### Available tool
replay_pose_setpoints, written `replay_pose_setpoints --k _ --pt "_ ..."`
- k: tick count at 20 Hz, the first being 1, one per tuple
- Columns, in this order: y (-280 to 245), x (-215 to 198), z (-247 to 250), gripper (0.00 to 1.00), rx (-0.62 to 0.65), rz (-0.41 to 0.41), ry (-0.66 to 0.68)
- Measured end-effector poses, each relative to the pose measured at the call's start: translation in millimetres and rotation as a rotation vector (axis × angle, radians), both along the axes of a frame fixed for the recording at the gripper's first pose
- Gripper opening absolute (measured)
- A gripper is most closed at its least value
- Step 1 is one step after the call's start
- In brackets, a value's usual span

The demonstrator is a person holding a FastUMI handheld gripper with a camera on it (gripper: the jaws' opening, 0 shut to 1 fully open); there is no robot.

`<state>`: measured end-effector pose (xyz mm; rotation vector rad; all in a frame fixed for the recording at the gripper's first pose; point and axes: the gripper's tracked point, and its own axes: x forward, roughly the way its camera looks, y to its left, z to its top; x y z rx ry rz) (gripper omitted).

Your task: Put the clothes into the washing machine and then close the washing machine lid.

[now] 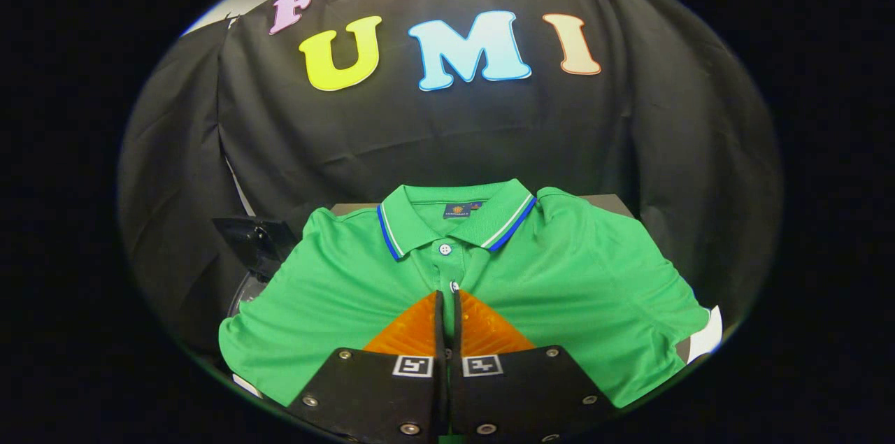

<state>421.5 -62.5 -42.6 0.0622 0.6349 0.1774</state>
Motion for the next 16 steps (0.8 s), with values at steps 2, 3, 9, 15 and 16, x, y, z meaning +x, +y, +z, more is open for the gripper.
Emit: replay_pose_setpoints --k 2,3,9,15,16 --pt "0.2 0.6 3.8 0.00 -0.014 0.013 -0.005" --pt "0.2 0.5 4.3 0.00 -0.017 0.014 -0.013" --pt "-0.2 1.2 18.5 0.00 -0.011 0.019 -0.072" --pt "13.9 2.1 57.6 0.00 0.020 0.024 -0.187" --pt "18.8 1.1 65.2 0.00 0.027 0.029 -0.199"
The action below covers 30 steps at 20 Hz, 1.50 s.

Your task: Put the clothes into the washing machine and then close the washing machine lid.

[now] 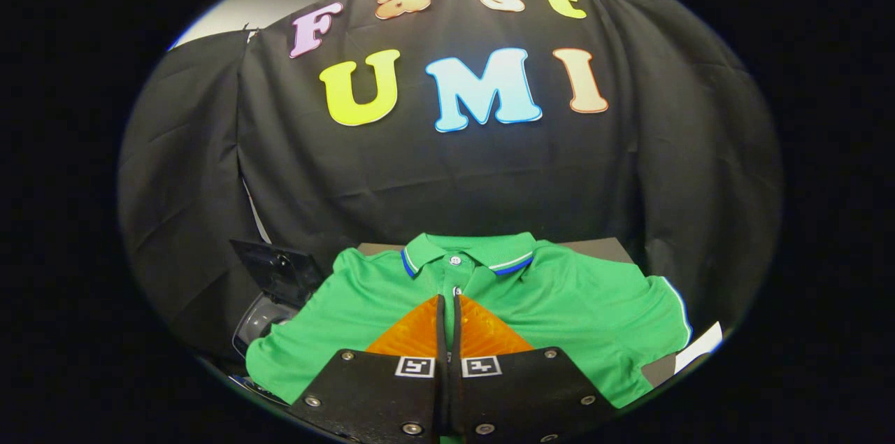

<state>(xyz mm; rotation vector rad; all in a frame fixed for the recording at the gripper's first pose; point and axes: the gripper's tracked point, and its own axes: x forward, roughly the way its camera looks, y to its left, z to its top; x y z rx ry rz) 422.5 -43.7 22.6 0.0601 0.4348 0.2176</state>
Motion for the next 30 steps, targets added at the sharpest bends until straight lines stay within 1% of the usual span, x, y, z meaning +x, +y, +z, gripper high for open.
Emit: replay_pose_setpoints --k 7,13,18,24,30 --pt "39.8 -6.6 43.3 0.00 0.053 0.015 -0.082" --pt "93.1 -15.7 72.5 0.00 0.086 0.034 -0.125" --pt "148.5 -24.2 84.4 0.00 0.100 0.073 -0.140" --pt "219.2 -31.8 79.4 0.00 0.102 0.132 -0.136" --pt "283.2 -36.2 60.6 0.00 0.114 0.172 -0.116"
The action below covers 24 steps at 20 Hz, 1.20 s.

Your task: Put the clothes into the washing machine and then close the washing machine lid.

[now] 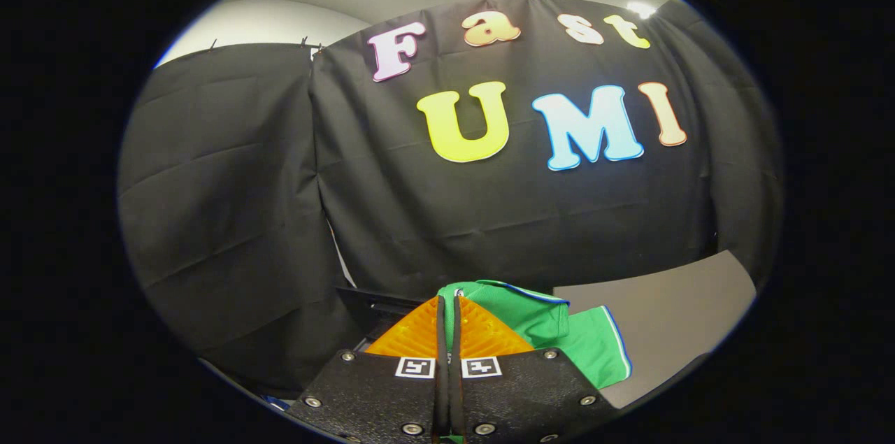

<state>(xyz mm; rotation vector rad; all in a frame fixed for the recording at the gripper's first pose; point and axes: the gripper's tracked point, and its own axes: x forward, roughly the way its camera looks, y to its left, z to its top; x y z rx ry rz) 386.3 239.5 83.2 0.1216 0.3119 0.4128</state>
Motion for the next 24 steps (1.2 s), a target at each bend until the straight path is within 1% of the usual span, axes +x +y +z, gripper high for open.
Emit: replay_pose_setpoints --k 7,13,17,24 --pt "68.8 -13.7 -30.3 0.00 0.003 0.059 0.033" --pt "113.3 -21.3 -77.1 0.00 -0.012 0.093 0.098" --pt "132.4 -24.8 -112.4 0.00 -0.029 0.098 0.128" --pt "145.8 -25.7 -184.5 0.00 -0.088 0.085 0.196"
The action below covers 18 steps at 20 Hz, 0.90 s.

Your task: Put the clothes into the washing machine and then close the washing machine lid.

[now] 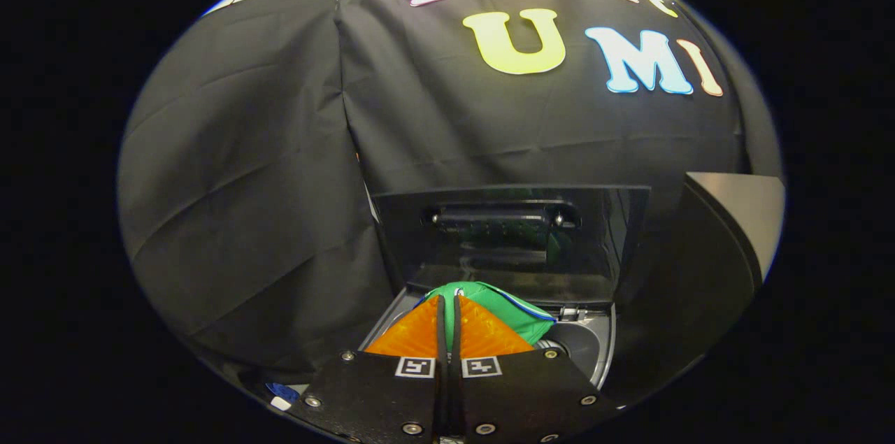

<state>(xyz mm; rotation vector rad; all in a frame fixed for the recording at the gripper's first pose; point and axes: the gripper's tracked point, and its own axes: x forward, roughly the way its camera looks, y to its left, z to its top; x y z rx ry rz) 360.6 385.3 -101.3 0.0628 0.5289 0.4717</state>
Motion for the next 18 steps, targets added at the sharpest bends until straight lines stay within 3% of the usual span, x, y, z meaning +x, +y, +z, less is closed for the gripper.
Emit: replay_pose_setpoints --k 8,15,18 --pt "-0.9 0.6 -69.3 0.05 -0.116 -0.004 0.081" --pt "1.3 0.8 -67.1 0.95 -0.150 0.013 0.041" --pt "2.6 -0.3 -59.9 0.95 -0.141 0.019 0.020"
